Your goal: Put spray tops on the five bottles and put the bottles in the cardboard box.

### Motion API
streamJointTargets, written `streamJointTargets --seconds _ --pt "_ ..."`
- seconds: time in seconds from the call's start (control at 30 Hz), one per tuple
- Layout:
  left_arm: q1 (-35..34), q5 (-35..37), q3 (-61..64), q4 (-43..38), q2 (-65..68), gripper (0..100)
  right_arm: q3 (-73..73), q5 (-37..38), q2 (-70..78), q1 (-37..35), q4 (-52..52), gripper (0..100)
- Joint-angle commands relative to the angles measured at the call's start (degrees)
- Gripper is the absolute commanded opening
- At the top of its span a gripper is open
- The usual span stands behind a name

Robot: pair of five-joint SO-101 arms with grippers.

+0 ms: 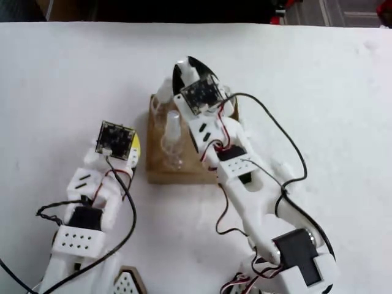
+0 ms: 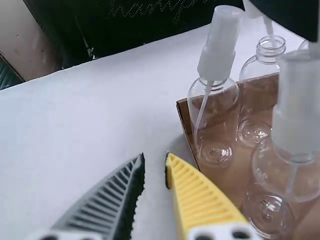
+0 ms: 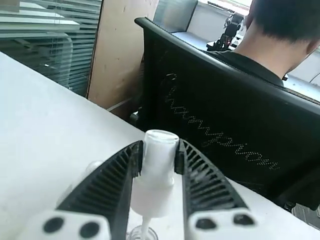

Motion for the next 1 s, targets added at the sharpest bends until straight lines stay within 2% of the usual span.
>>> streamJointTargets --seconds 0.0,0.27,0.97 --pt "0.31 -0.44 -0.09 -0.97 0.22 7 0.88 -0.70 -1.27 0.84 -4.18 1.5" --pt "0.40 -0.44 -0.09 -0.97 0.22 7 2.20 -8.79 -0.92 2.68 -4.79 1.5" --pt "0.31 -0.44 -0.09 -0.97 0.22 7 5.01 -9.14 -0.75 2.68 -4.79 1.5"
